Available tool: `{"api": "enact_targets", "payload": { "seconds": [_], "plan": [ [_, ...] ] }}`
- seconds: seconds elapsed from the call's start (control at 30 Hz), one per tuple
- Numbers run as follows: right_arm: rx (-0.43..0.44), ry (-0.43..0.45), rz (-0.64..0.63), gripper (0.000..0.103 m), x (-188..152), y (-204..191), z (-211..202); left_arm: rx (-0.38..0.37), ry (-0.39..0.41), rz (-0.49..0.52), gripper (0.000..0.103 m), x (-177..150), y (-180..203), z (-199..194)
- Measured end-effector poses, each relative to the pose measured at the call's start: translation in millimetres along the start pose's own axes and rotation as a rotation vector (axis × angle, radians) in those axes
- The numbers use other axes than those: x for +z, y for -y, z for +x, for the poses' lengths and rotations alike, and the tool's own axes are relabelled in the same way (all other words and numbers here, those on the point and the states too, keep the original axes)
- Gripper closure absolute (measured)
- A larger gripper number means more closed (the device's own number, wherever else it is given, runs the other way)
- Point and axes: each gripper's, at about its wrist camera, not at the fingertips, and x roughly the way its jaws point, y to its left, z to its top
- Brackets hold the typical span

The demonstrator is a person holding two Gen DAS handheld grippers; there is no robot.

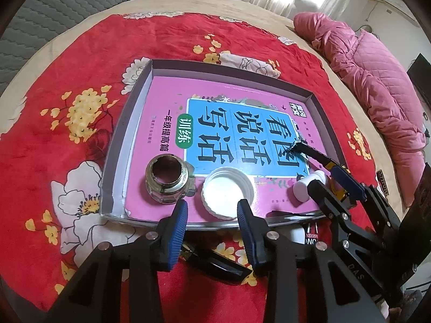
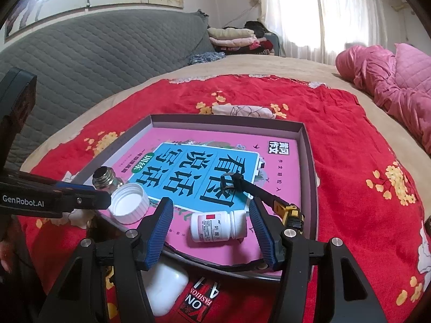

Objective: Organize rigid objects
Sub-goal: 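Open left tool releasing the cap while right tool releases the pill bottle in the box, then withdraw both tools from the box back toward the earbud case and lighter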

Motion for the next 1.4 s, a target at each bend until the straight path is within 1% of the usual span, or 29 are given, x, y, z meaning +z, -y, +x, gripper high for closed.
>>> {"api": "enact_targets", "payload": {
  "seconds": [0.2,0.23,0.33,0.37,0.67,0.9,1.1,1.17,1.4],
  "plan": [
    [-0.008,0.019,-0.013,0.04,2,-3,-3,0.003,0.006,0.001,0.064,-1,-2,-6],
    [-0.009,0.026,-0.014,0.037,2,-4,-4,0.004,0.007,0.003,0.063,-2,-2,-7],
    [-0.009,0.042,-0.014,0.036,4,-4,-7,0.002,0.012,0.008,0.053,-3,-1,-10],
    [-0.009,0.046,-0.014,0.036,4,-4,-8,0.003,0.013,0.009,0.052,-4,-1,-11],
    [-0.025,0.064,-0.008,0.035,4,-1,-12,0.012,0.029,0.001,0.052,-5,-4,-17],
    [-0.042,0.073,0.01,0.035,3,3,-14,0.014,0.025,0.004,0.052,-7,-3,-20],
    [-0.062,0.127,0.021,0.035,3,6,-28,0.011,0.022,0.002,0.052,-9,-6,-24],
    [-0.059,0.129,0.022,0.034,1,6,-32,0.01,0.022,0.002,0.052,-10,-6,-27],
    [-0.064,0.171,0.018,0.033,-4,1,-56,-0.007,0.048,0.003,0.052,-11,-7,-37]
  ]
}}
